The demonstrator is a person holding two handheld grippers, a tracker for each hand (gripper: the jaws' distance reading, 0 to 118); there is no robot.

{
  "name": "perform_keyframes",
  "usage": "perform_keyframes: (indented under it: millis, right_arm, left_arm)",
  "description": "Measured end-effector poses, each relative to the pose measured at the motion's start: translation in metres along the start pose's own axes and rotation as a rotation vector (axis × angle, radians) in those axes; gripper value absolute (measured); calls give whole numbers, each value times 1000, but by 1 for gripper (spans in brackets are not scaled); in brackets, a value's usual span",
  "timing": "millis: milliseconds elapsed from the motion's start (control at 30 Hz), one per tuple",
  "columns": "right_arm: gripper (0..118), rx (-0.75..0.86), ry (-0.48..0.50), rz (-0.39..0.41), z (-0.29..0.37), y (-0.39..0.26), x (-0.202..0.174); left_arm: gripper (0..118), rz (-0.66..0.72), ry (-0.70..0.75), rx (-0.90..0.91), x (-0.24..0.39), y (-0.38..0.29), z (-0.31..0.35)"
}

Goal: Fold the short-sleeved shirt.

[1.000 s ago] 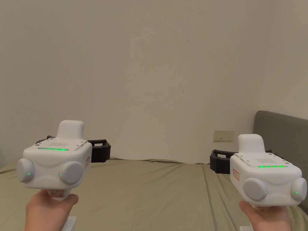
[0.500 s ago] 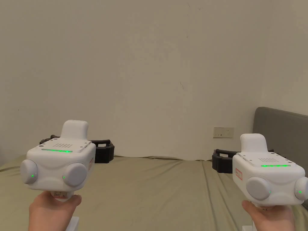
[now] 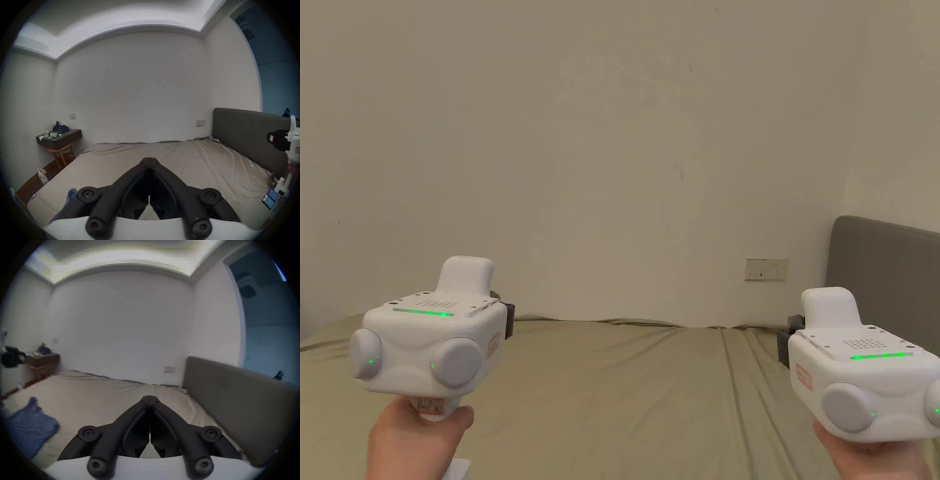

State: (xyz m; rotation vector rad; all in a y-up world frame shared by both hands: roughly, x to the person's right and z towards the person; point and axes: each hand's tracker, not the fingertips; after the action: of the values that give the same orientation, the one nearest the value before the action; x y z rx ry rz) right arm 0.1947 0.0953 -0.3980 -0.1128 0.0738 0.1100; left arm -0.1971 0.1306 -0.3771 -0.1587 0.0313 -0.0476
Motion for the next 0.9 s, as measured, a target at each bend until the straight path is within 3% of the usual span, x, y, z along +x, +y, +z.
perform_keyframes:
  millis: [33,133,300,467,667,733,900]
  right_arm:
    - [3,-13,37,-22,0,-3,5]
    - [3,1,-28,39,4,-8,-5]
    - [3,-7,61,42,6,-11,-35]
    - [3,-35,263,56,-15,-24,-129]
    - [3,-81,520,-9,-21,-30,-262]
    - [3,-74,547,25,-19,-30,-293]
    - [3,-91,593,37,-27,-32,-321]
  left_arm:
    - [0,-17,24,1,4,-1,2]
    - [0,-74,82,25,6,-11,-1]
    - [0,-18,119,-9,-22,-27,7]
    - [0,-34,293,-90,-101,-54,43]
    - [0,-35,532,-184,-208,-86,125]
    - [0,-39,600,-214,-231,-94,142]
    - [0,-6,608,-238,-255,-114,143]
